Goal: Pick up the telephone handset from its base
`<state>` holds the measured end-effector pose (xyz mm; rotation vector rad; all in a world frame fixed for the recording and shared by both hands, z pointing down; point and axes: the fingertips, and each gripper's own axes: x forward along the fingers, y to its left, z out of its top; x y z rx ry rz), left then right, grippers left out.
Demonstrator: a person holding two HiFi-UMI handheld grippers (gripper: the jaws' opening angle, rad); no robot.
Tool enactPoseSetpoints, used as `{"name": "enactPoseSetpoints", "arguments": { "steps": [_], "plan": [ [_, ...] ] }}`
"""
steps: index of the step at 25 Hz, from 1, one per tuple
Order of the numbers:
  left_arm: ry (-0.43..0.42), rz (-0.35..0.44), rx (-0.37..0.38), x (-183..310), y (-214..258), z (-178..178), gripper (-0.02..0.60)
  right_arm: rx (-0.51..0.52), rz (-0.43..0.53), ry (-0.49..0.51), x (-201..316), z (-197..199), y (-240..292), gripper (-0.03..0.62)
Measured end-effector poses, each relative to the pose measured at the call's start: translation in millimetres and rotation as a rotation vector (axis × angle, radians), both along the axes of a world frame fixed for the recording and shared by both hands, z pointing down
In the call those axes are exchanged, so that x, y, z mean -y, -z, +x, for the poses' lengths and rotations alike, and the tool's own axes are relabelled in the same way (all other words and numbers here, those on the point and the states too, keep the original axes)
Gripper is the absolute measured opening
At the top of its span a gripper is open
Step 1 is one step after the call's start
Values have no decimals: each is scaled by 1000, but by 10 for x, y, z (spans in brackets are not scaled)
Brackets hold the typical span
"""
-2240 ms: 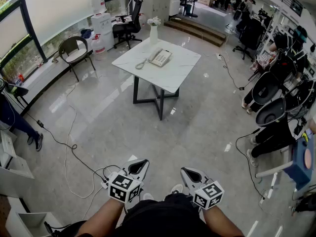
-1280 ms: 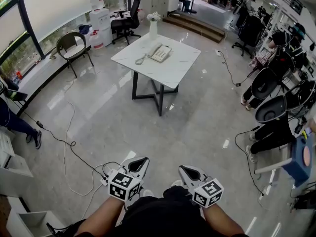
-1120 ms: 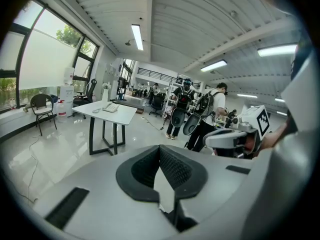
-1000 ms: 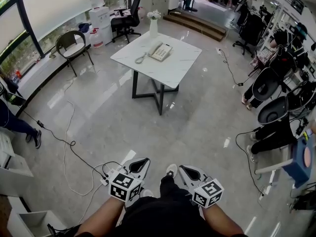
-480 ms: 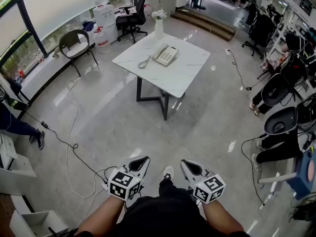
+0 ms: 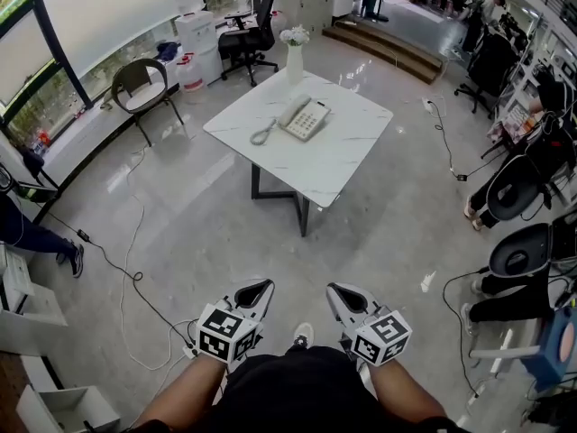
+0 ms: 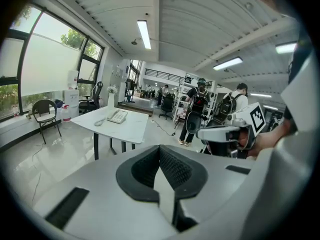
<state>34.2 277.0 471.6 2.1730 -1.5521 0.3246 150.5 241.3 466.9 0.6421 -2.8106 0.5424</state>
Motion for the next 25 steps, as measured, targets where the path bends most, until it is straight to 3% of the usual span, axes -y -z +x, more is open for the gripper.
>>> {"name": "enactPoseSetpoints", "arguments": {
  "steps": [12, 25],
  "plan": [
    [31, -8, 14, 754, -72, 92, 3, 2, -8, 55, 697, 90, -105, 2],
    [29, -42, 43, 986, -155, 168, 3, 7, -38, 54, 975, 209, -227, 2]
  ]
}}
